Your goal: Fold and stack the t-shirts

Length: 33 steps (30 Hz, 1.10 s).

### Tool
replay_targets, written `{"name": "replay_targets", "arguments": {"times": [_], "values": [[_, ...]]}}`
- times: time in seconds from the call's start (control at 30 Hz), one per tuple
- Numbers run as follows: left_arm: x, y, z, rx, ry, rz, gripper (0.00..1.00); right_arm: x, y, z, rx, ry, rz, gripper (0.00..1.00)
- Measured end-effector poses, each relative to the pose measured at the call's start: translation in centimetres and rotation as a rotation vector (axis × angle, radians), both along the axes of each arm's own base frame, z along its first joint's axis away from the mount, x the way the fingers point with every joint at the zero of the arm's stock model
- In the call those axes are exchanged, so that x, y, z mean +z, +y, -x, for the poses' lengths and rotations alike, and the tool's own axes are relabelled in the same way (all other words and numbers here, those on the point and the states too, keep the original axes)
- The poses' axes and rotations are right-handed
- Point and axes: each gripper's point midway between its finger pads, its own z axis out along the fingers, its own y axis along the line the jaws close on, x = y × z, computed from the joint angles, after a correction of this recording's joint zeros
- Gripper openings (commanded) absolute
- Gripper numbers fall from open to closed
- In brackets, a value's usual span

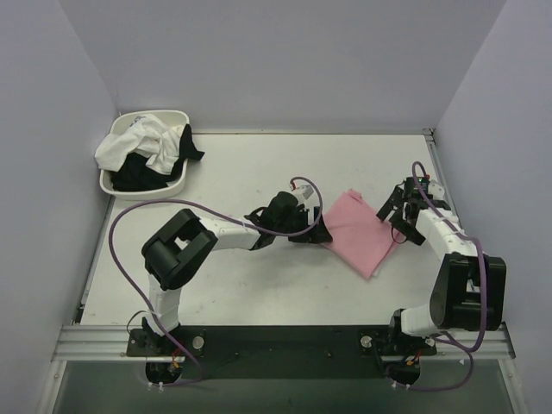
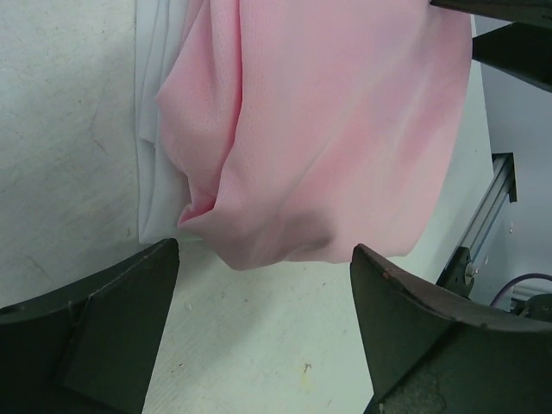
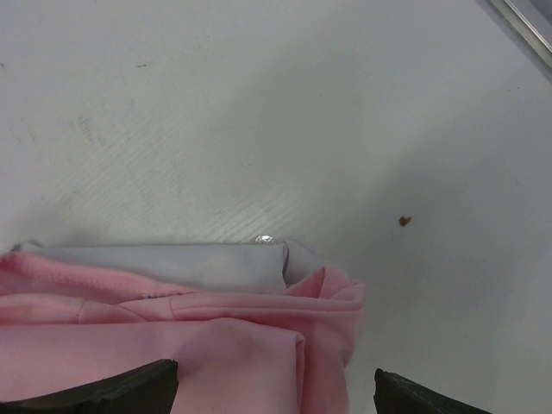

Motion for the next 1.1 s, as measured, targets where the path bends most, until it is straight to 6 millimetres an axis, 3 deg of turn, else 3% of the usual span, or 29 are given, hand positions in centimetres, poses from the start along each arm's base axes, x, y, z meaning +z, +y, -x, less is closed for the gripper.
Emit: {"name": "replay_targets", "arguments": {"times": [0.13, 0.23, 0.4, 0.53, 0.6, 0.7, 0.83, 0.97, 1.1], "values": [[0.7, 0.5, 0.0, 0.007, -0.017, -0.020, 0.91, 0.9, -0.3, 0.0, -0.006, -0.021, 0.021, 1.00], [2.9, 1.2, 0.0, 0.013, -0.049, -0.038, 0.91, 3.8, 0.0, -0.4, 0.009, -0.090, 0.048, 1.00], [11.1, 1.4, -0.9, 0.023, -0.181, 0.016, 0.91, 10.3, 3.2, -2.4, 0.110, -0.278, 0.021, 1.00], [18.0, 0.6, -2.0, 0.023, -0.294, 0.102, 0.90, 12.1, 7.1, -2.7, 0.217, -0.355, -0.109, 1.00], [19.5, 0.7, -2.1, 0.024, -0.315, 0.129, 0.90, 12.0, 9.1, -2.9, 0.266, -0.370, -0.194, 1.00], [19.8, 1.1, -2.5, 0.022, -0.306, 0.166, 0.89, 11.0, 12.3, -2.9, 0.332, -0.370, -0.327, 1.00], [17.3, 2.6, -3.3, 0.048, -0.238, 0.164, 0.89, 8.6, 15.8, -2.6, 0.396, -0.322, -0.456, 1.00], [14.7, 4.5, -3.7, 0.083, -0.184, 0.131, 0.88, 6.2, 18.5, -2.5, 0.448, -0.272, -0.528, 1.00], [14.4, 6.3, -3.5, 0.109, -0.167, 0.130, 0.88, 3.5, 20.5, -2.4, 0.486, -0.217, -0.554, 1.00]]}}
